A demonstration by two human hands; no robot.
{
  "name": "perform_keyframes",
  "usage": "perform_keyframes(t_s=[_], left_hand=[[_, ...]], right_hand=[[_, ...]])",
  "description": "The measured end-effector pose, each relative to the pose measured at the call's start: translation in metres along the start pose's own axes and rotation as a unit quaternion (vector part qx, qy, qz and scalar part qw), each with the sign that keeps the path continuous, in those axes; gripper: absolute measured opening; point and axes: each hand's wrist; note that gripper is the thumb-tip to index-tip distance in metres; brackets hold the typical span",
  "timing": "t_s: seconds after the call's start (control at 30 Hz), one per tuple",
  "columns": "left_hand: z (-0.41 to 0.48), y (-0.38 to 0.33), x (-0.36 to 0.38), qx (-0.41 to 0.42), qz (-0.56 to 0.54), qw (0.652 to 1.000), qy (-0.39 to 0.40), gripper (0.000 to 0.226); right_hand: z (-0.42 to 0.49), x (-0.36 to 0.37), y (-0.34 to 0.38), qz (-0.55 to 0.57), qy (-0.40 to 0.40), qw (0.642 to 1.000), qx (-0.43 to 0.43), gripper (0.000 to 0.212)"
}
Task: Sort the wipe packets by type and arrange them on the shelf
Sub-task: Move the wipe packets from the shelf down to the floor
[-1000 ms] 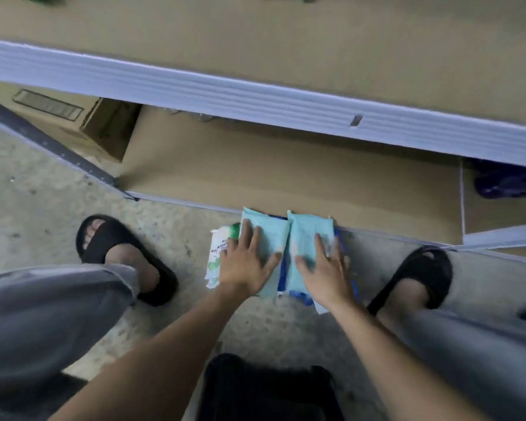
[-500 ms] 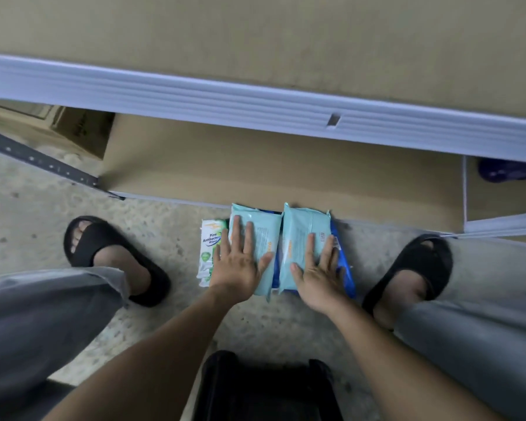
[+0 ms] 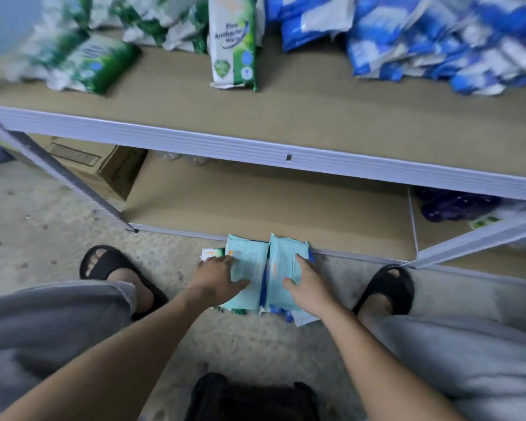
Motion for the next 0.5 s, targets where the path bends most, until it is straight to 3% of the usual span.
perform_keyframes(t_s=[0.3,0.5], left_hand=[[-0.073,-0.002,-0.076,0.072,0.009,0.987,-0.144,0.057],[-0.123,0.006,-0.146,0.123,0.076,0.949,-0.28,0.053]], right_hand=[[-0.082,-0.064,0.096,-0.05,-0.101,0.979,-0.168,0.043],[-0.125,-0.105,0.162,-0.077,-0.173,0.942,-0.277,0.034]])
Point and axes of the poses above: each hand's wrist, its own z-axis towards the middle knuckle, its own x-axis out of the palm, y = z × x, and after that the axes turned 10 degrees about y, right-handed
